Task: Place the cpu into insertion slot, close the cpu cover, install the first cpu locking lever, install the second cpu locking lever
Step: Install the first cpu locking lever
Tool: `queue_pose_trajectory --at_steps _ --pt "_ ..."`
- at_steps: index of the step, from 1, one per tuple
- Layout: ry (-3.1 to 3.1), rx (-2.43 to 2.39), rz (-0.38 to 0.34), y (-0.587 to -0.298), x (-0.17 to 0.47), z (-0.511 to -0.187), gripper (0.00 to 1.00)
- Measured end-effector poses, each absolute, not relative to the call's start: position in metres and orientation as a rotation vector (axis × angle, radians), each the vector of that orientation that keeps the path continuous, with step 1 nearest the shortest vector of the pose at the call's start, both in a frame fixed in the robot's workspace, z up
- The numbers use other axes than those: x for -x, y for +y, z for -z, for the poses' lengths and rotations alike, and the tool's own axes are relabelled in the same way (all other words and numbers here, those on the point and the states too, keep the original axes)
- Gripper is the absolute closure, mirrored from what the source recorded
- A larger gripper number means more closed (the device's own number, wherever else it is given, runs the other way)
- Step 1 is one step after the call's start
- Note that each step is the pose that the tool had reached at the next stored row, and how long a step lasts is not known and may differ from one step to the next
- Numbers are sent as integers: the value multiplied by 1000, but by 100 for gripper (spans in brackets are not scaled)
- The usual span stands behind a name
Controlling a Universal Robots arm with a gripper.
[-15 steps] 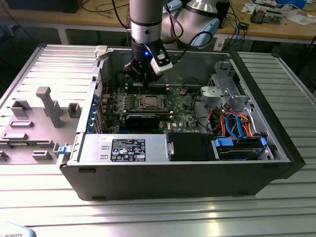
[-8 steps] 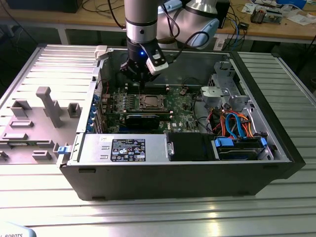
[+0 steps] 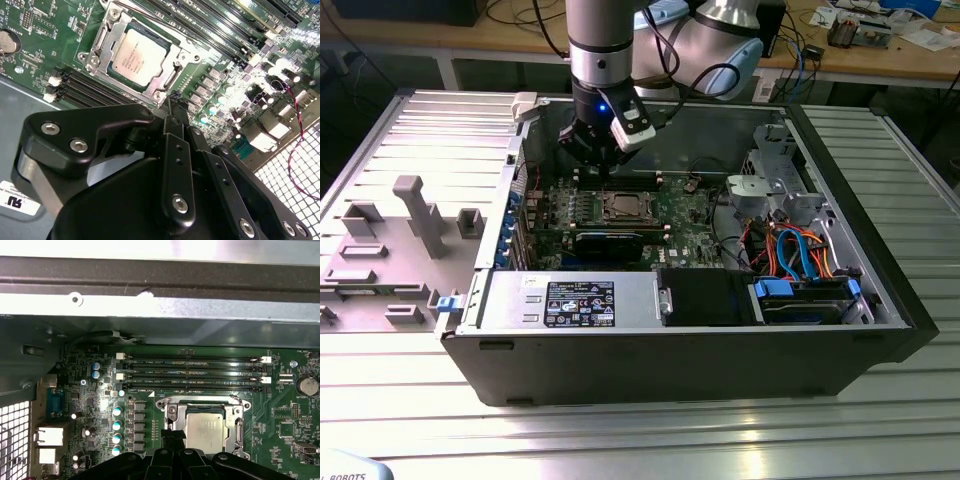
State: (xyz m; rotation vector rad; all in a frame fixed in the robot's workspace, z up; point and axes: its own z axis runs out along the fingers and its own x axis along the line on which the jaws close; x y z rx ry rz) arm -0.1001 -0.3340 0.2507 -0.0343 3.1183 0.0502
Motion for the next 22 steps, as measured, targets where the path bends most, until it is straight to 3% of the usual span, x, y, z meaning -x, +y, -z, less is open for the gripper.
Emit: queue_pose_trajectory --at_steps 22 --pt "3118 34 -51 -334 108 -255 89"
